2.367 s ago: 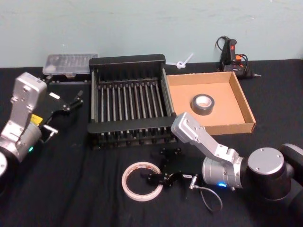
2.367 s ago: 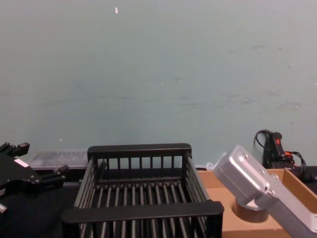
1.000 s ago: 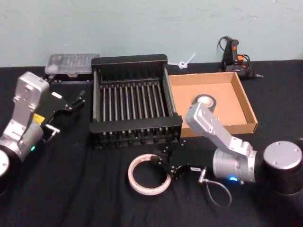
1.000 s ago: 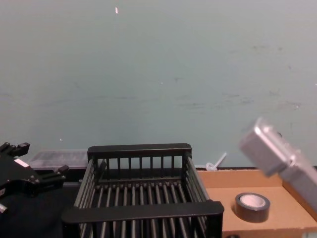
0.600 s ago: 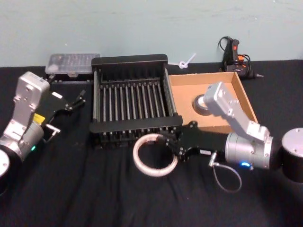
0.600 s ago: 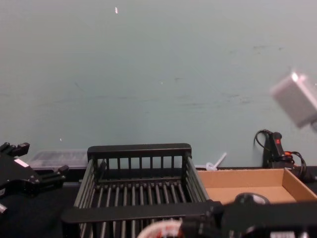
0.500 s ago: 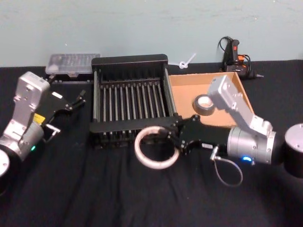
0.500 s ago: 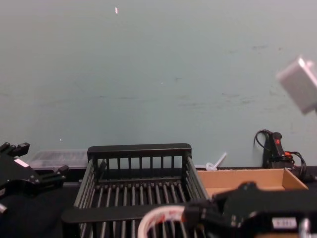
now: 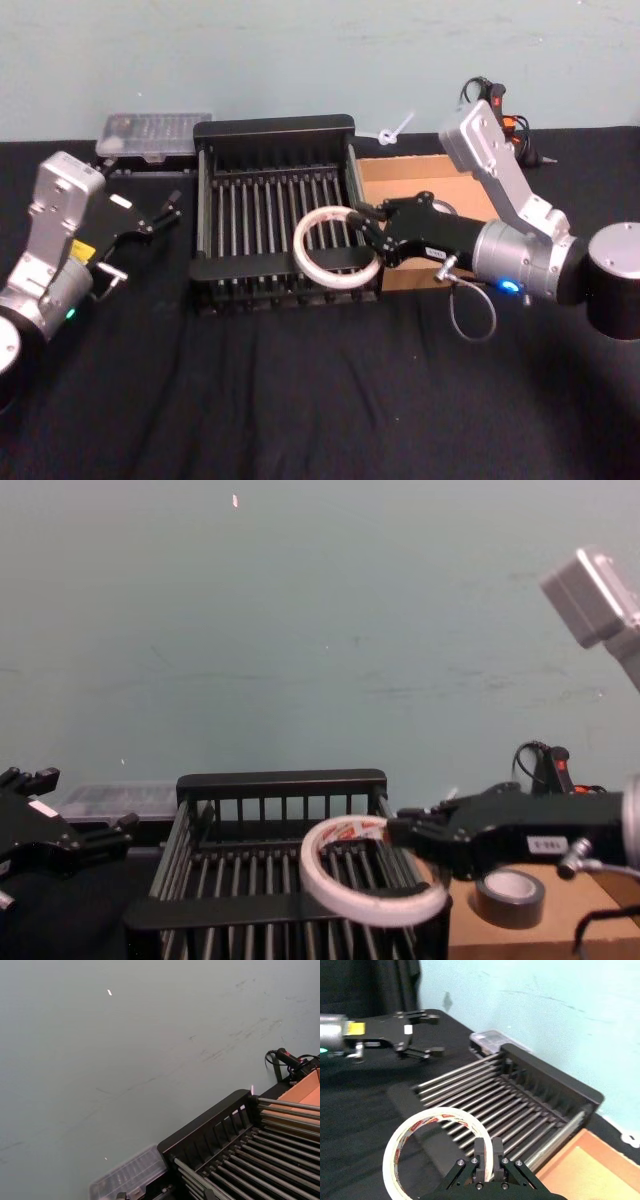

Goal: Pick up the white tape and place it into the black box , Pick up the silver tape and place it into the brown box.

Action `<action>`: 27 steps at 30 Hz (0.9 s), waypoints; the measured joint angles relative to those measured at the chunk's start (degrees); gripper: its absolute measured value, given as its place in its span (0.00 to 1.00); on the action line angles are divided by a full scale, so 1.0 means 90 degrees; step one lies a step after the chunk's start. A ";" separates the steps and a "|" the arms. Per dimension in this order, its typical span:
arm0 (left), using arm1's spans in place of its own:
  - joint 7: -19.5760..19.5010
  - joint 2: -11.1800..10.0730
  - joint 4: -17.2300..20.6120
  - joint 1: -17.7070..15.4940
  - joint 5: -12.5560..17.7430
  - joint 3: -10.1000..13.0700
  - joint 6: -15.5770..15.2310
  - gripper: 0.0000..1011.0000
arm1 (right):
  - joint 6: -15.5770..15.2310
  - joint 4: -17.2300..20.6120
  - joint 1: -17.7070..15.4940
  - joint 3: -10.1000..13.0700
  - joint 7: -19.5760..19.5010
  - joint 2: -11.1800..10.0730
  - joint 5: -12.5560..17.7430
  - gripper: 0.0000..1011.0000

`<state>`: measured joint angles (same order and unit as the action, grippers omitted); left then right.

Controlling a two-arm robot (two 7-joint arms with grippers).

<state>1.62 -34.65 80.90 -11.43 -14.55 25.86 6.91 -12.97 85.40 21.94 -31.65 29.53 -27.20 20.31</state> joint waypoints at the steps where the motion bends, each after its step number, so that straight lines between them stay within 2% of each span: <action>1: 0.0000 0.0000 0.0000 0.0000 0.0000 0.0000 0.0000 0.99 | -0.0022 -0.0036 0.0030 0.0005 -0.0038 0.0039 -0.0018 0.10; 11: 0.0000 0.0000 0.0000 0.0000 0.0000 0.0000 0.0000 0.99 | -0.0216 -0.0688 0.0515 0.0041 -0.0442 0.0600 -0.0259 0.10; 19: 0.0000 0.0000 0.0000 0.0000 0.0000 0.0000 0.0000 0.99 | -0.0234 -0.1670 0.1077 0.0046 -0.0759 0.1273 -0.0563 0.10; 24: 0.0000 0.0000 0.0000 0.0000 0.0000 0.0000 0.0000 0.99 | -0.0141 -0.2115 0.1305 0.0021 -0.0832 0.1525 -0.0696 0.10; 27: 0.0000 0.0000 0.0000 0.0000 0.0000 0.0000 0.0000 0.99 | -0.0049 -0.2554 0.1525 -0.0015 -0.0867 0.1767 -0.0824 0.10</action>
<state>1.62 -34.64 80.90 -11.43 -14.55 25.86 6.91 -13.41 62.41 35.67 -31.79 21.72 -11.30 12.90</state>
